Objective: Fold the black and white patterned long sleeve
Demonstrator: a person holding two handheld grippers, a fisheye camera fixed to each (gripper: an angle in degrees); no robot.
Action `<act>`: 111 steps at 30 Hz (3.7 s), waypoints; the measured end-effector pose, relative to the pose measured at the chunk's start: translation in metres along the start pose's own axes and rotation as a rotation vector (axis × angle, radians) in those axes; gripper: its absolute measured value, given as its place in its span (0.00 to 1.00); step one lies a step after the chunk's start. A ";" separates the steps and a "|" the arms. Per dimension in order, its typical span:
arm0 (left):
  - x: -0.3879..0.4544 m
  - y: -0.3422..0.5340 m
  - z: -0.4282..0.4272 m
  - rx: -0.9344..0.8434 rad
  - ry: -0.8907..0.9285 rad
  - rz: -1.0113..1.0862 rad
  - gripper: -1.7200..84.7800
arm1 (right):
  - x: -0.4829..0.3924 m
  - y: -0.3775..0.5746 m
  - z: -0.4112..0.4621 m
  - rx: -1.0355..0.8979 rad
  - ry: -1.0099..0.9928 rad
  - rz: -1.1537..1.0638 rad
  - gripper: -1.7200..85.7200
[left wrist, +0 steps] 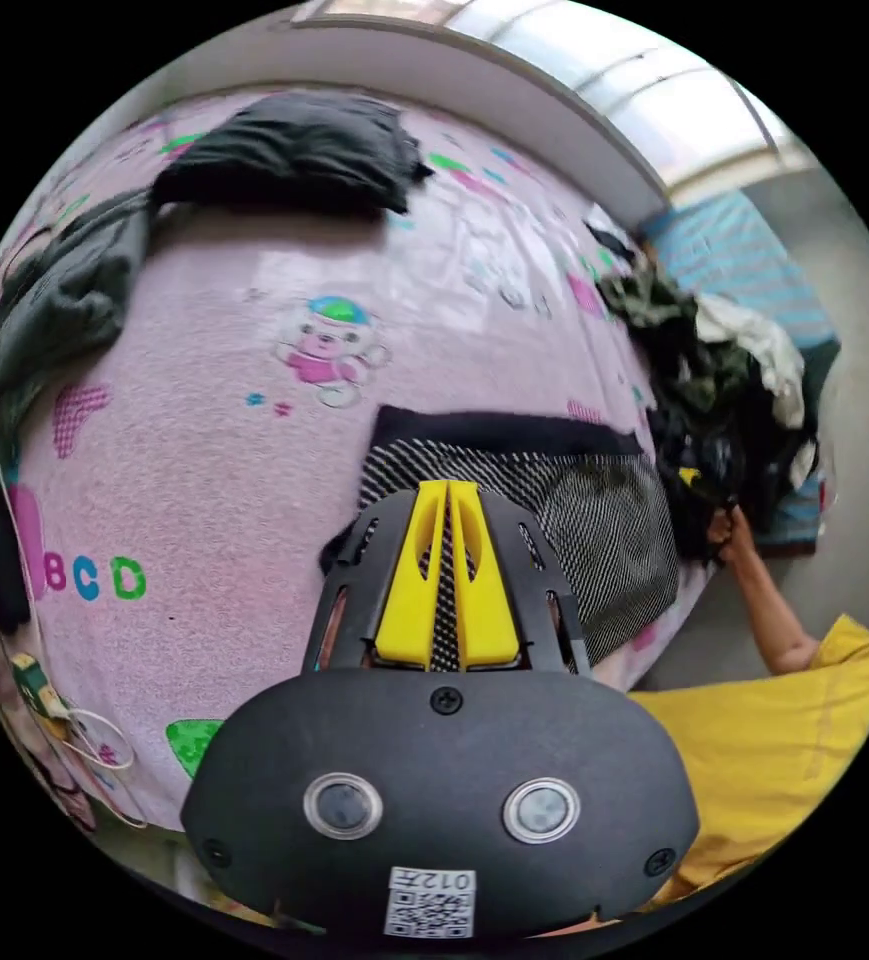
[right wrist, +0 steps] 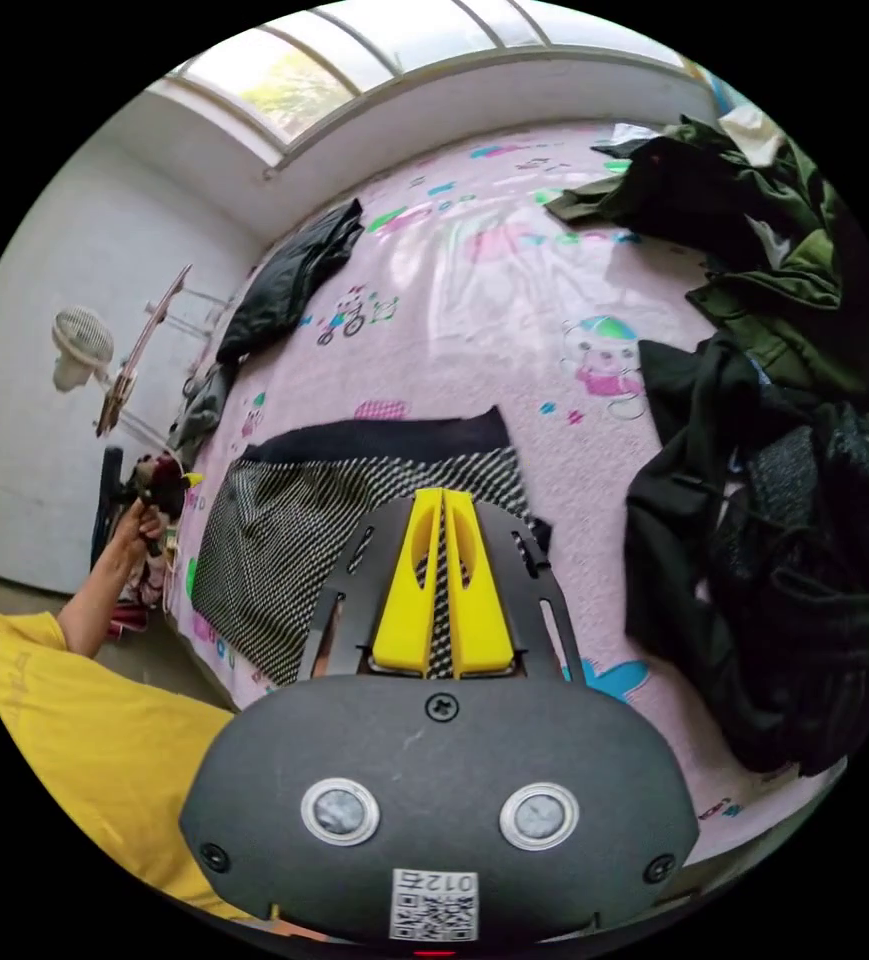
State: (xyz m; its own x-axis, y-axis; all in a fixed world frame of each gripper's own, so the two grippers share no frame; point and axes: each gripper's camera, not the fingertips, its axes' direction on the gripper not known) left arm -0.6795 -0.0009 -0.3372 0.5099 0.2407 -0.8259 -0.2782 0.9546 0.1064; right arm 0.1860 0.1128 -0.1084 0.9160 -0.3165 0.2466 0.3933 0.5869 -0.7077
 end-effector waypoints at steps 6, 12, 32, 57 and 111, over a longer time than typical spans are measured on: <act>0.005 0.010 0.071 -0.164 -0.259 -0.075 0.02 | -0.033 0.061 0.033 -0.136 0.046 0.013 0.02; -0.047 0.045 0.048 -0.051 -0.115 -0.243 0.02 | -0.013 0.082 0.015 -0.107 0.050 0.127 0.02; -0.018 0.208 0.066 -0.123 -0.153 -0.089 0.02 | -0.085 0.161 0.007 -0.278 0.307 -0.200 0.02; 0.196 0.192 0.183 -0.139 -0.152 0.450 0.02 | -0.097 0.251 -0.004 -0.154 0.339 -0.143 0.02; -0.007 0.268 0.124 -0.017 -0.262 -0.007 0.02 | -0.093 0.267 0.070 -0.128 0.221 -0.144 0.02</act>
State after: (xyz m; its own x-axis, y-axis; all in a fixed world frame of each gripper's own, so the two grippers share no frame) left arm -0.6567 0.2752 -0.2337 0.7047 0.2737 -0.6546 -0.2864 0.9538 0.0906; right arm 0.2116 0.3515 -0.2737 0.8062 -0.5528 0.2107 0.4923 0.4293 -0.7572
